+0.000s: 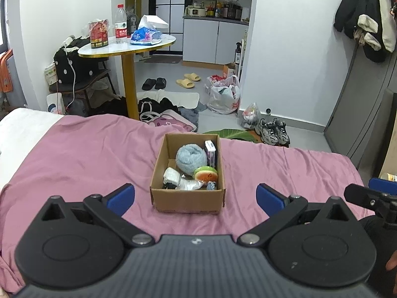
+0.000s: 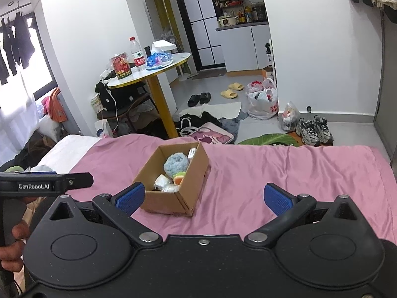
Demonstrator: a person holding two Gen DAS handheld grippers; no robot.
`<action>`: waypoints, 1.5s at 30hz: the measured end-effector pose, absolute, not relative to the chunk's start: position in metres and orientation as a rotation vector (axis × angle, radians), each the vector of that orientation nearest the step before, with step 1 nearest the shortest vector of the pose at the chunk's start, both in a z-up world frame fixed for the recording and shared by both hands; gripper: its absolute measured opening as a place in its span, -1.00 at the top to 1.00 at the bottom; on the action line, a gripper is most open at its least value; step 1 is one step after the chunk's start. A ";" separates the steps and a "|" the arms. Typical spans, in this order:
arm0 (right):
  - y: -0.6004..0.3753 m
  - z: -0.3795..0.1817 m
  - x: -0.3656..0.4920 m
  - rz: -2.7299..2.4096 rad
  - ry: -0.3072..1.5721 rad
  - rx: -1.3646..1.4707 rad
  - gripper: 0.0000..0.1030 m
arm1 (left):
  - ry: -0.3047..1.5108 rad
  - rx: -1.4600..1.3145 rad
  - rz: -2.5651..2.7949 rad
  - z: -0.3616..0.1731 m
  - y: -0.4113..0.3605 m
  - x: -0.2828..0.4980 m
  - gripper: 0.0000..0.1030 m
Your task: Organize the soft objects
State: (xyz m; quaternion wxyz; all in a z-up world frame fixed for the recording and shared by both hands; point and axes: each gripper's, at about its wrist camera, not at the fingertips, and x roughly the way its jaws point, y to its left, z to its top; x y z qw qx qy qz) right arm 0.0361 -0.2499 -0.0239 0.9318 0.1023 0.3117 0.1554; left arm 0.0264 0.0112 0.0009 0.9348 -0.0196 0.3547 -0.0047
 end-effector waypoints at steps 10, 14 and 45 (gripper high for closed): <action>-0.246 -0.029 0.032 0.329 0.661 0.191 -1.00 | 0.740 -0.031 -0.013 -0.006 0.012 0.023 -1.00; -0.244 -0.033 0.032 0.315 0.675 0.182 -1.00 | 0.745 -0.028 -0.024 -0.008 0.009 0.022 -1.00; -0.249 -0.036 0.033 0.280 0.696 0.214 -1.00 | 0.743 -0.011 -0.026 -0.012 0.007 0.019 -1.00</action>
